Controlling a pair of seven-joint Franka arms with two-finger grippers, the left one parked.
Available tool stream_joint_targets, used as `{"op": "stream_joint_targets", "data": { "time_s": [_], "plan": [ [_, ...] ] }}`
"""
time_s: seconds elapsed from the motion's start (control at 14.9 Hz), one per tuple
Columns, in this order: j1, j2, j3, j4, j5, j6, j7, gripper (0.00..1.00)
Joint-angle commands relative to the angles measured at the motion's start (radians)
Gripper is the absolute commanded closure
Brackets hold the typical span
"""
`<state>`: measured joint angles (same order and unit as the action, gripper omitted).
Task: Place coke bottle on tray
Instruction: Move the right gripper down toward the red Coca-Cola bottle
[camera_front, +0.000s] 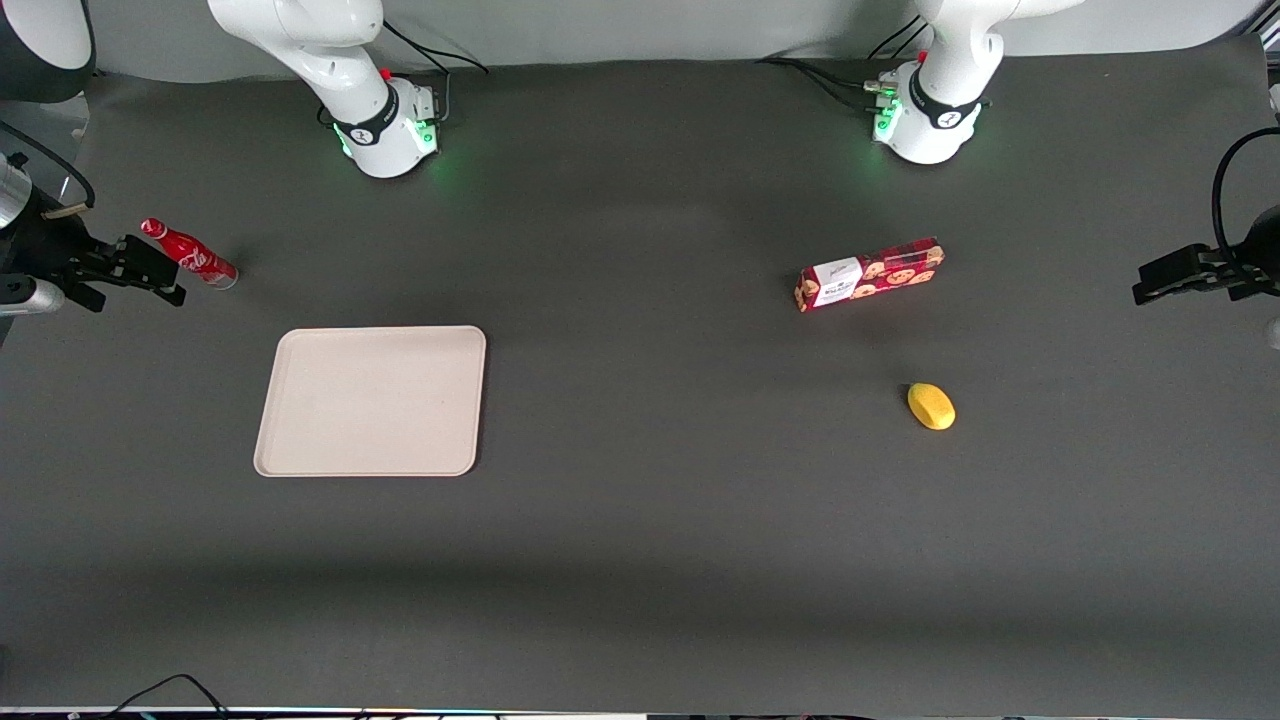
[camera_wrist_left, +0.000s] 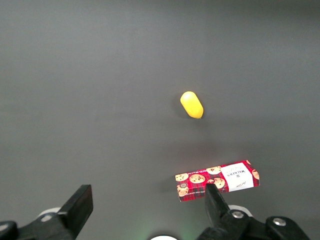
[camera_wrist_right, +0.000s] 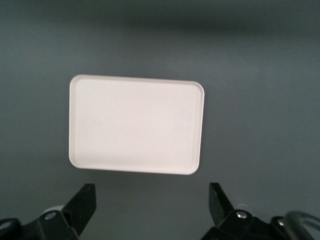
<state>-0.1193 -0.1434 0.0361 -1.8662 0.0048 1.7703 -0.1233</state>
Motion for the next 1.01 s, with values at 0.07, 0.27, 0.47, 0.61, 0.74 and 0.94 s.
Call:
{"op": "stream_joint_targets", "data": {
  "time_s": [0.07,0.27,0.47,0.61,0.74,0.94],
  "plan": [
    [-0.006,-0.030,-0.111,-0.098,-0.106,-0.036,-0.198,0.00],
    [-0.006,-0.085,-0.247,-0.252,-0.149,0.050,-0.364,0.00],
    [-0.017,-0.165,-0.387,-0.457,-0.206,0.206,-0.473,0.00],
    [-0.022,-0.189,-0.479,-0.566,-0.244,0.308,-0.531,0.00],
    [-0.023,-0.215,-0.557,-0.663,-0.310,0.401,-0.553,0.00],
    [-0.031,-0.226,-0.616,-0.748,-0.361,0.497,-0.553,0.00]
  ]
}}
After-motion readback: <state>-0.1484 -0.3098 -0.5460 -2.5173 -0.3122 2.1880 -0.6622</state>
